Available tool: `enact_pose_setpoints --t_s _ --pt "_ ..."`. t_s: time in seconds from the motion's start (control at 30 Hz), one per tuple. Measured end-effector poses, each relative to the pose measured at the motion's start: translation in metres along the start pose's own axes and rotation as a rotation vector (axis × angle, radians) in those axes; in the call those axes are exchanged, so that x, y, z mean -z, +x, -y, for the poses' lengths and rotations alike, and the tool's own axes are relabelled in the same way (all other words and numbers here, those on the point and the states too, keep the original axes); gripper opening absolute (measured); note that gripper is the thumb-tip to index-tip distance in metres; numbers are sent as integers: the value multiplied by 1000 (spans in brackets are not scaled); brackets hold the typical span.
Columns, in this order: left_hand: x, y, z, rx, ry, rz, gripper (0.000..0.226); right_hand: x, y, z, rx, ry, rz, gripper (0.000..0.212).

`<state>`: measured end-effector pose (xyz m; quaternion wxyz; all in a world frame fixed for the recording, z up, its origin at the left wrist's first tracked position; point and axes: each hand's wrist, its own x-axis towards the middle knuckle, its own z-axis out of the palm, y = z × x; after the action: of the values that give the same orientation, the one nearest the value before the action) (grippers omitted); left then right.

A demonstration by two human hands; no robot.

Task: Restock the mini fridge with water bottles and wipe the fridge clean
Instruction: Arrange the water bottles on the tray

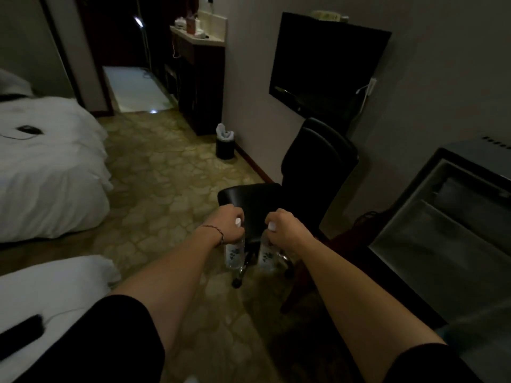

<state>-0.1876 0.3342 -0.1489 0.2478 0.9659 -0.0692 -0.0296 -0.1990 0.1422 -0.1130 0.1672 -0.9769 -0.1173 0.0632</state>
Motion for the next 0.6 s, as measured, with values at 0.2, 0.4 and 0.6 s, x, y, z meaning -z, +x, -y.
enact_pose_setpoints --t_s 0.2,0.4,0.6 --pt "74 128 93 0 -17 -47 14 7 171 53 17 -5 0 22" --pt "122 250 180 18 -84 -57 12 5 327 96 62 4 70 9" --pt "157 401 262 42 -66 -53 21 0 509 118 84 -30 101 19"
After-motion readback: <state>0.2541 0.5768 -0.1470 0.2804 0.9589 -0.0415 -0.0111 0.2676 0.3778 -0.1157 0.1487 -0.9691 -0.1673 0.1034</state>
